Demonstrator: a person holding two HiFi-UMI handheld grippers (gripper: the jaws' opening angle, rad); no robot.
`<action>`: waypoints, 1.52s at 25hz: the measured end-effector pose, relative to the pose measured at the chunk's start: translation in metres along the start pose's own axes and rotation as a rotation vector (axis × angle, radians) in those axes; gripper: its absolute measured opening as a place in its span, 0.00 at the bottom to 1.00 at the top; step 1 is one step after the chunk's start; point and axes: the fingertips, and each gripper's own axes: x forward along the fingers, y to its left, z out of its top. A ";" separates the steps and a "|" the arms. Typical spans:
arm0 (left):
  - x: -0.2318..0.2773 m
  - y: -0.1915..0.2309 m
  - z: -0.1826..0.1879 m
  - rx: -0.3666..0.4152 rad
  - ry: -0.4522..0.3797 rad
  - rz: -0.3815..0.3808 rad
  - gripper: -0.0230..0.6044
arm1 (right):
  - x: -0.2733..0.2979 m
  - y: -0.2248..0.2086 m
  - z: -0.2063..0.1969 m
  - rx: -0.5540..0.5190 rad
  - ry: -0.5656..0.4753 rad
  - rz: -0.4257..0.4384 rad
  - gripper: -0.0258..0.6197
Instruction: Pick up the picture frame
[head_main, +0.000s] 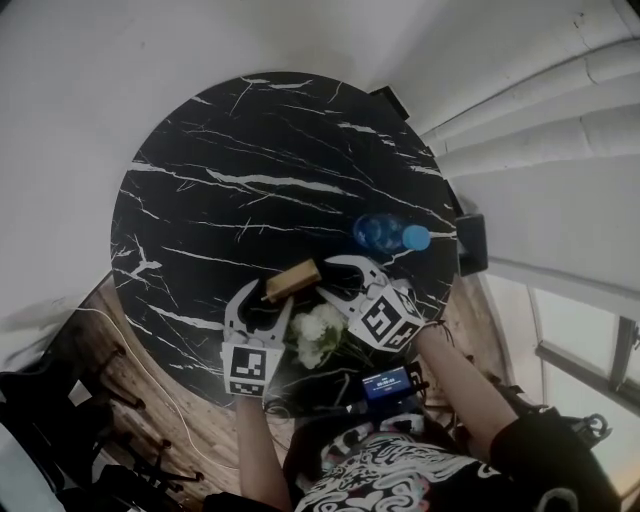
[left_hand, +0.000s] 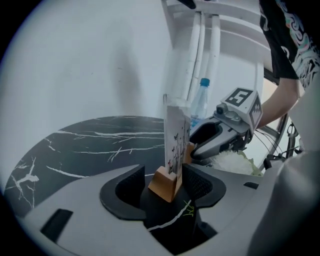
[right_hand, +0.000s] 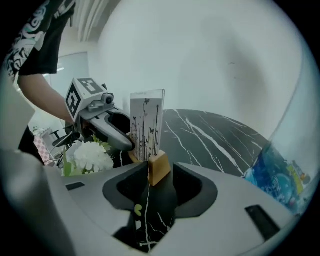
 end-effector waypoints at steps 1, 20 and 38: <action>0.001 0.000 -0.001 0.015 0.009 -0.003 0.43 | 0.002 0.000 0.001 -0.013 -0.009 -0.003 0.22; 0.012 0.003 -0.014 -0.107 0.058 -0.074 0.34 | 0.014 -0.005 0.003 0.054 -0.016 0.020 0.22; -0.014 -0.001 0.002 -0.340 0.003 -0.181 0.31 | -0.004 0.010 0.029 0.111 -0.076 0.002 0.21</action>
